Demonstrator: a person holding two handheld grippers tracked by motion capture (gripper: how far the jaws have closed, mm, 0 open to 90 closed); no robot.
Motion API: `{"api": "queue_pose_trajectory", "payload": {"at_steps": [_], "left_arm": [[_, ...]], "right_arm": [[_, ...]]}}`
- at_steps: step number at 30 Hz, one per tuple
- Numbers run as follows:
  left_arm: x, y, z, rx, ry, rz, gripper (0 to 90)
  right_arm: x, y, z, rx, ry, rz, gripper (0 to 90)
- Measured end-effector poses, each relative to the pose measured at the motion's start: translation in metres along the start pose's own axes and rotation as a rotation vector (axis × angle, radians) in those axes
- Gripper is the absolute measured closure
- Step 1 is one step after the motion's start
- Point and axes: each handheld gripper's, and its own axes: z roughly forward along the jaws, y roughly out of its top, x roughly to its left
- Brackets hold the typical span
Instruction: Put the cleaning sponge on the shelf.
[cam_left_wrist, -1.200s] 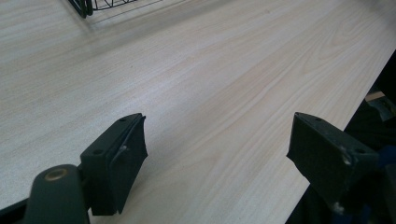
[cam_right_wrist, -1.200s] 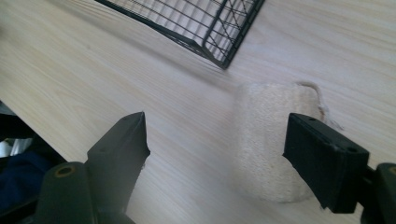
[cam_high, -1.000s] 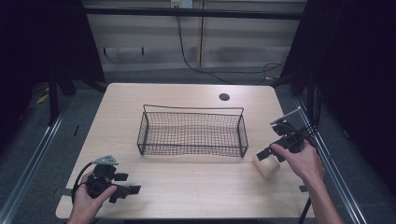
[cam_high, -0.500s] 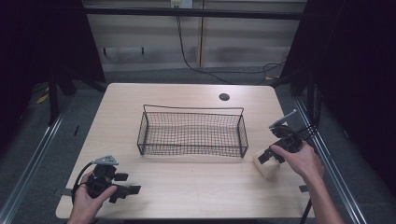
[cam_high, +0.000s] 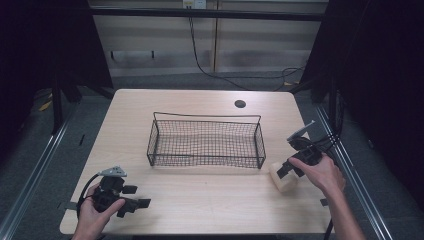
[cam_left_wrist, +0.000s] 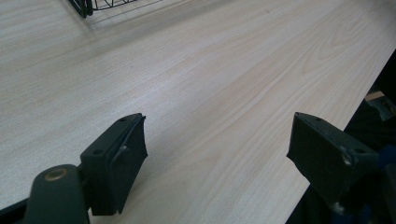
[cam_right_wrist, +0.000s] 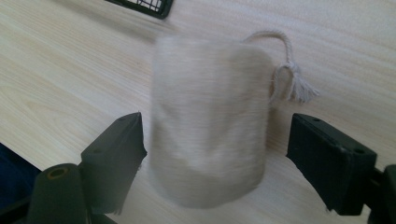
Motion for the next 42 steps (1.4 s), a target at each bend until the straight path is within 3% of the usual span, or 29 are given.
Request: {"api": "queue_pose_trajectory", "payload": {"at_steps": [5, 17, 23, 42], "left_arm": [[0.0, 0.0, 0.0, 0.0, 0.0, 0.0, 18.9], [0.0, 0.0, 0.0, 0.0, -0.001, 0.0, 18.9], [0.0, 0.0, 0.0, -0.004, 0.0, -0.003, 18.9], [0.0, 0.0, 0.0, -0.004, 0.001, -0.004, 18.9]], "right_arm": [[-0.002, -0.001, 0.008, 0.014, 0.038, 0.002, 16.9], [0.003, 0.002, 0.016, 0.022, 0.045, -0.029, 26.5], [0.002, 0.002, 0.015, 0.042, 0.05, -0.017, 27.5], [0.001, -0.002, 0.004, 0.034, 0.076, -0.004, 28.0]]}}
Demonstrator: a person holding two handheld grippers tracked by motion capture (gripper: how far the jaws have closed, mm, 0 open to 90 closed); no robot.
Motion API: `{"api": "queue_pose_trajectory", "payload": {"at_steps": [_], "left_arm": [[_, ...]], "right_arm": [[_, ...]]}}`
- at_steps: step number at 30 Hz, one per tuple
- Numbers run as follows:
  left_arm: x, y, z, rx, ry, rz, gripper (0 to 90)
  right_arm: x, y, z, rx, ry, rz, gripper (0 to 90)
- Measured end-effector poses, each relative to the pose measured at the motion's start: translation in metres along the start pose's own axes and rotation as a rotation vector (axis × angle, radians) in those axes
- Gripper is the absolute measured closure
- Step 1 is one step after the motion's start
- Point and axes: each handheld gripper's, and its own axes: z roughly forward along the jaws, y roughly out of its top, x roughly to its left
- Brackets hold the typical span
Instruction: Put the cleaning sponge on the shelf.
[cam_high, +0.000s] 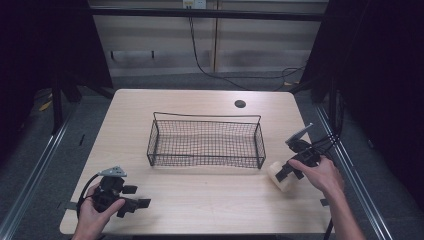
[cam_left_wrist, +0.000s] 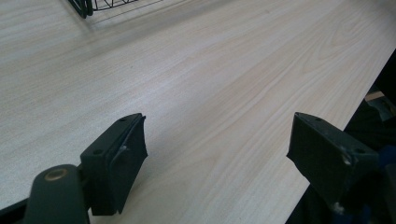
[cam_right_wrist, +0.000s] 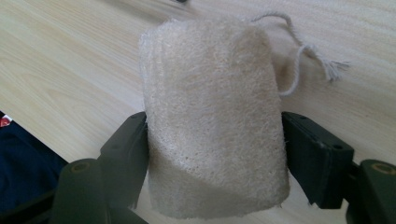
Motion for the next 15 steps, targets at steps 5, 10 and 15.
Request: {"api": "queue_pose_trajectory", "payload": {"at_steps": [5, 10, 15], "left_arm": [[0.0, 0.0, 0.0, 0.003, 0.0, 0.003, 18.9], [0.0, 0.0, 0.0, 0.0, -0.001, 0.0, 18.9], [0.0, 0.0, 0.0, 0.004, 0.0, 0.003, 18.9]], "right_arm": [[0.002, 0.0, -0.002, 0.004, 0.018, 0.005, 28.0], [0.002, -0.002, -0.009, -0.011, 0.037, 0.008, 28.0], [0.002, -0.005, -0.014, -0.014, 0.037, 0.002, 28.0]]}}
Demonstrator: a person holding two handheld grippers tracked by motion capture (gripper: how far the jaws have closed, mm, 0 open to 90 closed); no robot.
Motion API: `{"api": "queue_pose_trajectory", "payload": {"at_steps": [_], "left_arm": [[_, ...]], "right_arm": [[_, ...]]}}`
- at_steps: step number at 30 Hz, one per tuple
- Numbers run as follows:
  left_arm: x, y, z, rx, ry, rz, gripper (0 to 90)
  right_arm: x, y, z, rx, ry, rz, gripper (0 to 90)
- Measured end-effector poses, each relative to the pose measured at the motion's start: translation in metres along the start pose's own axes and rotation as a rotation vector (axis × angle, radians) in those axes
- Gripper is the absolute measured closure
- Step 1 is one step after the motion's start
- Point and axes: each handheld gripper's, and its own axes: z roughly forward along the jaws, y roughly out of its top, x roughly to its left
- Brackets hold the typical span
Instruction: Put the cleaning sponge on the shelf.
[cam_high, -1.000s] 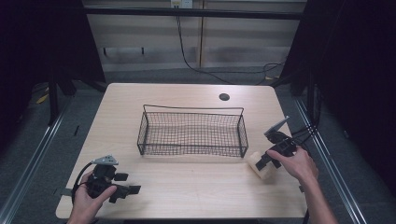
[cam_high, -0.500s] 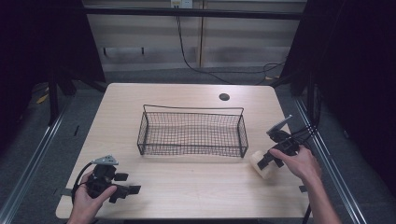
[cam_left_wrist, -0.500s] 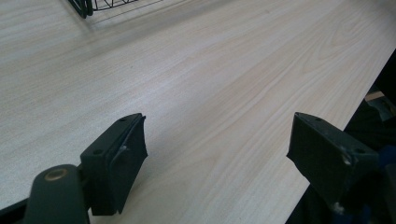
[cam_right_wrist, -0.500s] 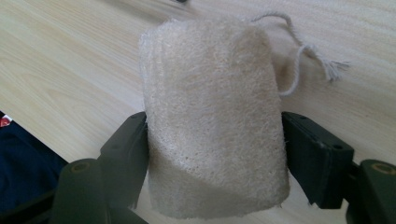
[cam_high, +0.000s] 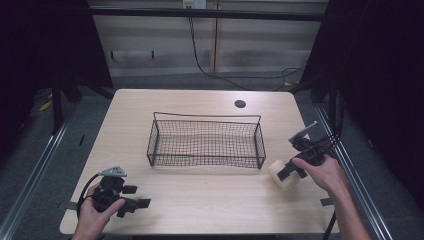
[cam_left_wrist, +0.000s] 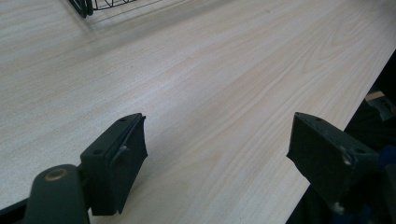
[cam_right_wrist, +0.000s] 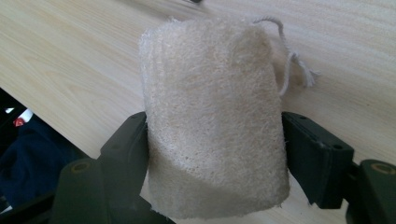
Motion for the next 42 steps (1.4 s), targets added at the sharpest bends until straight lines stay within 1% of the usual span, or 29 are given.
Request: {"api": "queue_pose_trajectory", "payload": {"at_steps": [1, 4, 11, 12, 13, 16, 18, 24, 25, 26, 27, 31, 34, 36, 38, 42], "left_arm": [[0.0, 0.0, 0.0, 0.0, -0.001, -0.001, 18.9], [0.0, 0.0, 0.0, 0.0, 0.0, 0.0, 18.9], [0.0, 0.0, 0.0, -0.005, -0.001, -0.005, 18.9], [0.0, 0.0, 0.0, -0.003, -0.004, -0.004, 18.9], [0.0, 0.0, 0.0, -0.003, -0.002, -0.005, 18.9], [0.0, 0.0, 0.0, 0.0, 0.0, 0.0, 18.9], [0.0, 0.0, 0.0, -0.004, 0.0, -0.001, 18.9], [0.0, 0.0, 0.0, -0.004, 0.001, -0.004, 18.9], [0.0, 0.0, 0.0, -0.005, 0.0, -0.005, 18.9], [0.0, 0.0, -0.001, -0.003, -0.002, -0.004, 18.9], [0.0, 0.0, -0.001, -0.004, -0.002, -0.004, 18.9], [0.0, 0.0, 0.0, -0.001, 0.0, 0.0, 18.9], [0.0, 0.0, 0.0, -0.004, 0.002, -0.004, 18.9], [0.0, 0.0, 0.0, -0.003, 0.001, -0.004, 18.9], [0.0, 0.0, 0.0, -0.001, 0.001, -0.001, 18.9], [0.0, 0.0, 0.0, -0.001, 0.002, -0.001, 18.9]], "right_arm": [[0.0, 0.0, 0.0, -0.006, -0.001, -0.001, 28.0], [0.002, -0.001, -0.003, -0.002, -0.005, -0.004, 28.0], [0.01, 0.0, -0.01, -0.014, -0.011, -0.027, 28.1], [0.012, -0.001, -0.012, -0.007, -0.01, -0.032, 28.0], [0.013, -0.001, -0.012, -0.01, -0.018, -0.038, 28.1], [0.014, -0.003, -0.016, -0.016, -0.015, -0.036, 28.1], [0.016, -0.003, -0.018, -0.017, -0.02, -0.045, 28.1], [0.025, -0.001, -0.022, -0.016, -0.018, -0.07, 28.1], [0.027, -0.001, -0.023, -0.02, -0.007, -0.073, 28.0], [0.029, -0.001, -0.024, -0.023, -0.006, -0.076, 28.1], [0.03, -0.001, -0.025, -0.022, -0.012, -0.079, 28.1], [0.035, -0.002, -0.03, -0.03, -0.011, -0.092, 28.1], [0.04, -0.001, -0.036, -0.041, -0.002, -0.1, 28.1], [0.043, 0.0, -0.039, -0.038, -0.003, -0.108, 28.1], [0.045, 0.001, -0.041, -0.04, -0.005, -0.119, 28.1], [0.052, 0.003, -0.045, -0.044, 0.005, -0.143, 28.1]]}}
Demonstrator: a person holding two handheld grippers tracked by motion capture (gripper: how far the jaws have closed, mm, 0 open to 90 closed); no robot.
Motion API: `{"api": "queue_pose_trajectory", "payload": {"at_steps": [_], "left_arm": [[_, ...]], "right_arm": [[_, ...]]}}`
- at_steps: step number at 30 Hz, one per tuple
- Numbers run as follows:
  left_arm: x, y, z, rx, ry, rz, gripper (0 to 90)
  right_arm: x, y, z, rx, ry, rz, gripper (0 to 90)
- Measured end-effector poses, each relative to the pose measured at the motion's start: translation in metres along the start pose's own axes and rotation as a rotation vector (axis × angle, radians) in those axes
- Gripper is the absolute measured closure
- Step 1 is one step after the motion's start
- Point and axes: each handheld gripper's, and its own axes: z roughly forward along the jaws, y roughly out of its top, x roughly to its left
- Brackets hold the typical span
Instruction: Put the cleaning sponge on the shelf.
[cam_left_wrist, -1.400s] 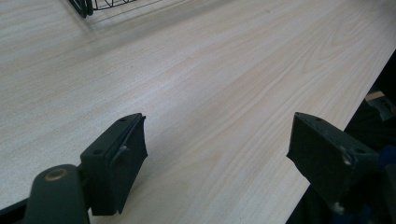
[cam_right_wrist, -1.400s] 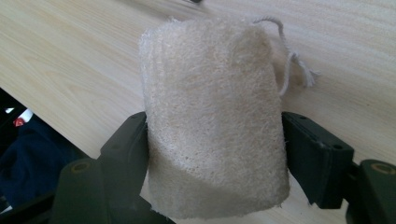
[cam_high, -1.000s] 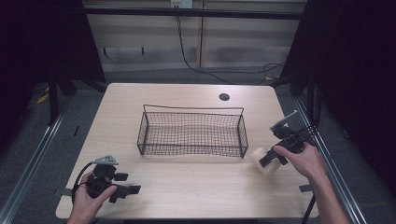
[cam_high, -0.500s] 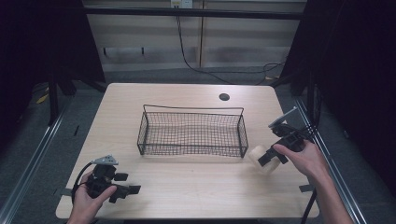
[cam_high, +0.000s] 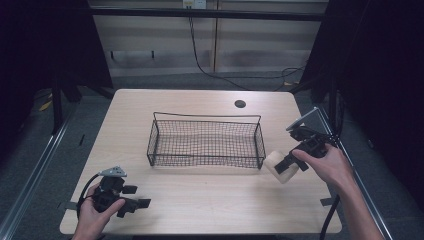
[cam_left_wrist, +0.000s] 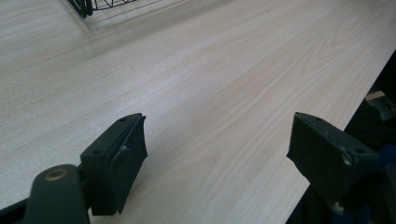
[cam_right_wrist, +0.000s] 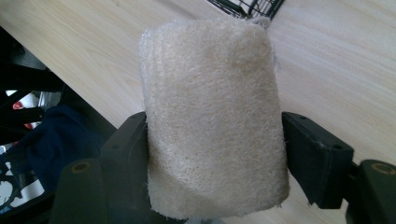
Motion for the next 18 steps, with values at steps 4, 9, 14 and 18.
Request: {"api": "queue_pose_trajectory", "payload": {"at_steps": [4, 9, 14, 18], "left_arm": [[0.0, 0.0, 0.0, 0.0, -0.002, 0.0, 18.9], [0.0, 0.0, 0.0, 0.003, -0.004, 0.0, 18.9], [0.0, 0.0, 0.0, -0.002, 0.0, -0.002, 18.9], [0.0, 0.0, 0.0, 0.001, -0.001, 0.002, 18.9]], "right_arm": [[0.006, 0.004, -0.003, 0.002, -0.005, -0.01, 28.1], [0.012, 0.011, -0.008, -0.002, 0.006, -0.009, 28.1], [0.02, 0.019, -0.014, -0.008, 0.003, -0.021, 28.1], [0.026, 0.027, -0.016, -0.004, -0.003, -0.031, 28.1]]}}
